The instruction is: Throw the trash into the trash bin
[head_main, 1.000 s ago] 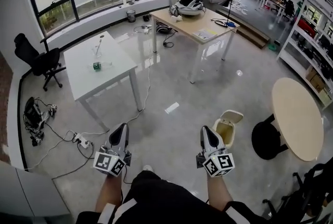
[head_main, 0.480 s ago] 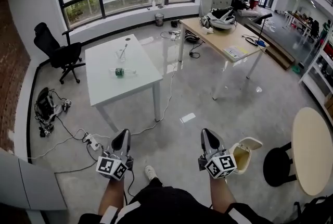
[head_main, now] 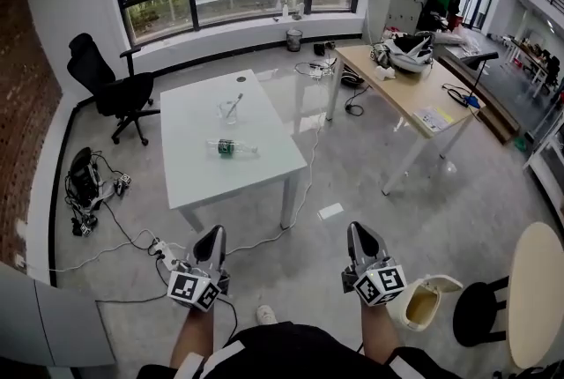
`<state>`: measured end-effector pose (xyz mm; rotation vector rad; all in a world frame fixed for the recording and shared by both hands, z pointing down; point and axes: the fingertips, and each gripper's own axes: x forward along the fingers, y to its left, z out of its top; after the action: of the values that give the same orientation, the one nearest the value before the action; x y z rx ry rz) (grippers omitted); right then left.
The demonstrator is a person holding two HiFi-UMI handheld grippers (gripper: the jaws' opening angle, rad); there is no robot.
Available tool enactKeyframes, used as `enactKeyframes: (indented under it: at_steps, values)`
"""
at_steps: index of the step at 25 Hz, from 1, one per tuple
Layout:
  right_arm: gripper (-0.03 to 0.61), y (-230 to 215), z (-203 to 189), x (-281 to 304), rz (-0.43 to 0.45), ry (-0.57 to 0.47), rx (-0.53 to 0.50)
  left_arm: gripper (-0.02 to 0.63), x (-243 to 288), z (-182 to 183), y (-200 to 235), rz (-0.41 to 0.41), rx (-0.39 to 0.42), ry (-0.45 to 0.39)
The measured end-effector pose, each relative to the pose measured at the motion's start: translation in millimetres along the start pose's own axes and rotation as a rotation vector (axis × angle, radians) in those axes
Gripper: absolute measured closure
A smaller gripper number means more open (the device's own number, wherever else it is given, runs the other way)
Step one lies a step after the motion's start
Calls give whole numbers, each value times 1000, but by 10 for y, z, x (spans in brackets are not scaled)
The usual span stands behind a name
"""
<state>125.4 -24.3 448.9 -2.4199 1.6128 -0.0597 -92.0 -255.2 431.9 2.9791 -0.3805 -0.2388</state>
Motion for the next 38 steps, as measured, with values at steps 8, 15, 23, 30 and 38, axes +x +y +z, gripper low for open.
enactKeyframes:
  at_steps: [8,15,23,30,38]
  values:
    - [577,431,-342,1098,151,58,20,612,-50,106,890,142,25,-12]
    - [575,470,-563,1837,242,98,25,612,114,77,1351,234,52,-20]
    - [577,395,-678,3134,425,130,20,612,577,189,1888,387,87,-48]
    - [575,294,-790,4004,555,182,13,612,1038,126,2226,492,86,-53]
    - [563,357,-1254,4516,669,305,-22,612,1187,-181,2438,572,51,-9]
